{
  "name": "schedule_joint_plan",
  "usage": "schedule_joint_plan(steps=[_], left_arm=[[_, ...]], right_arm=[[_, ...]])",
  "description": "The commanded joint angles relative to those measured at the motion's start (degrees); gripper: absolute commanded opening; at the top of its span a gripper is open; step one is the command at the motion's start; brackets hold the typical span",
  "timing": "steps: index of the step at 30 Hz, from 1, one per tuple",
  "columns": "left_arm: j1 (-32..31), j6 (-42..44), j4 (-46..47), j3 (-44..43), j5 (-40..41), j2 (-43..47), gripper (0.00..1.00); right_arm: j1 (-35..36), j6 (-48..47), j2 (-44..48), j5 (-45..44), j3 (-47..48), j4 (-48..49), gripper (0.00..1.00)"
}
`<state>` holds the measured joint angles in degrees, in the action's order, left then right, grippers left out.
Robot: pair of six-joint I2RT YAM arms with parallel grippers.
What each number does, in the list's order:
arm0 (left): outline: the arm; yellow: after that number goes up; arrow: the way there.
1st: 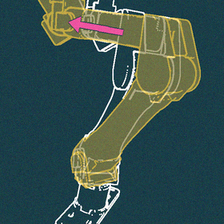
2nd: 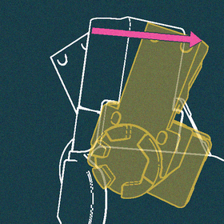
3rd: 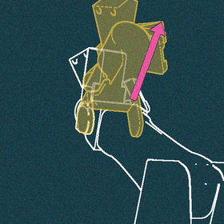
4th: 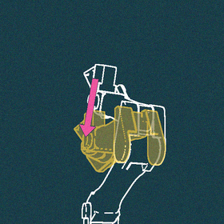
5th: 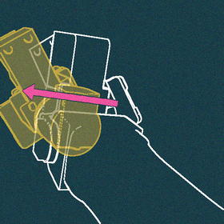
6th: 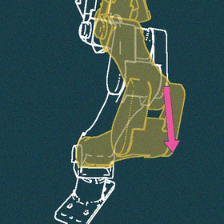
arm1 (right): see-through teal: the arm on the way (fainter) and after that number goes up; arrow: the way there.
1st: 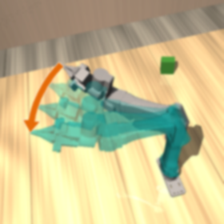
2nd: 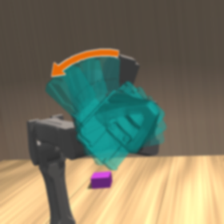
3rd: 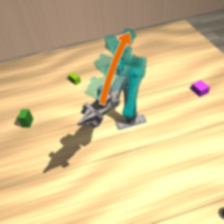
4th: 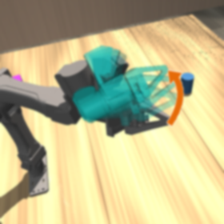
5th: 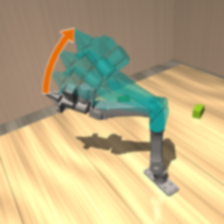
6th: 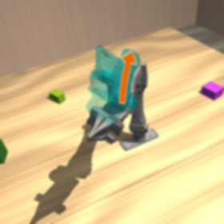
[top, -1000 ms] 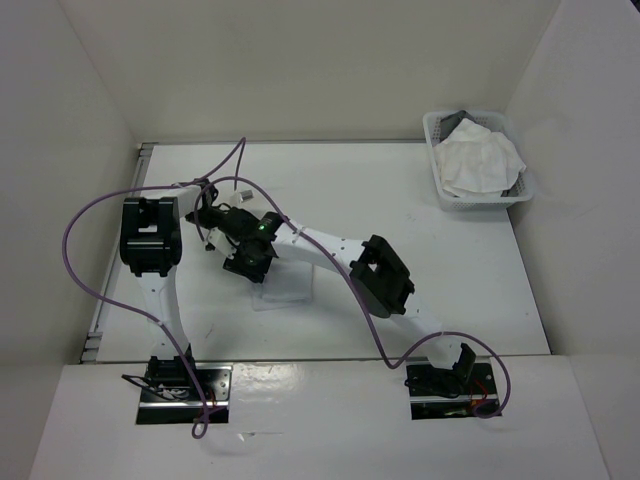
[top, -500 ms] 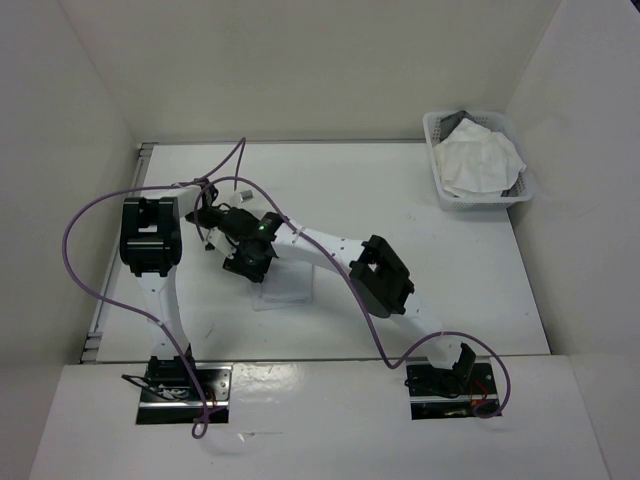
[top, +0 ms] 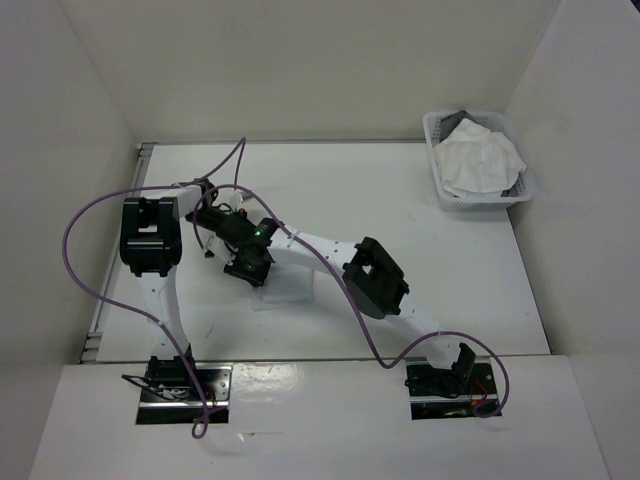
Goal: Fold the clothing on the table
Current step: Fold the skirt
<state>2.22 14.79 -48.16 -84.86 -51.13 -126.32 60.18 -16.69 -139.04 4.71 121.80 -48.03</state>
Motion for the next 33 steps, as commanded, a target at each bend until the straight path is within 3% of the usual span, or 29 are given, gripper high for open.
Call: schedule_joint_plan(steps=[1, 6, 17, 33], left_arm=[[0.42, 1.83, 3.34, -0.22, 4.55, -1.38, 0.08], [0.42, 1.83, 3.34, -0.22, 4.55, -1.38, 0.08], [0.42, 1.83, 3.34, -0.22, 4.55, -1.38, 0.08], [0.42, 1.83, 2.81, -0.22, 4.55, -1.91, 0.08]], right_arm=[[0.46, 0.43, -0.53, 0.30, 2.04, 1.27, 0.35], [0.46, -0.09, -0.01, -0.32, 2.04, 1.27, 0.29], [0.46, -0.10, 2.99, -0.93, 1.51, 0.75, 0.05], [4.15, -1.77, 7.03, 1.35, 0.99, -2.15, 0.00]])
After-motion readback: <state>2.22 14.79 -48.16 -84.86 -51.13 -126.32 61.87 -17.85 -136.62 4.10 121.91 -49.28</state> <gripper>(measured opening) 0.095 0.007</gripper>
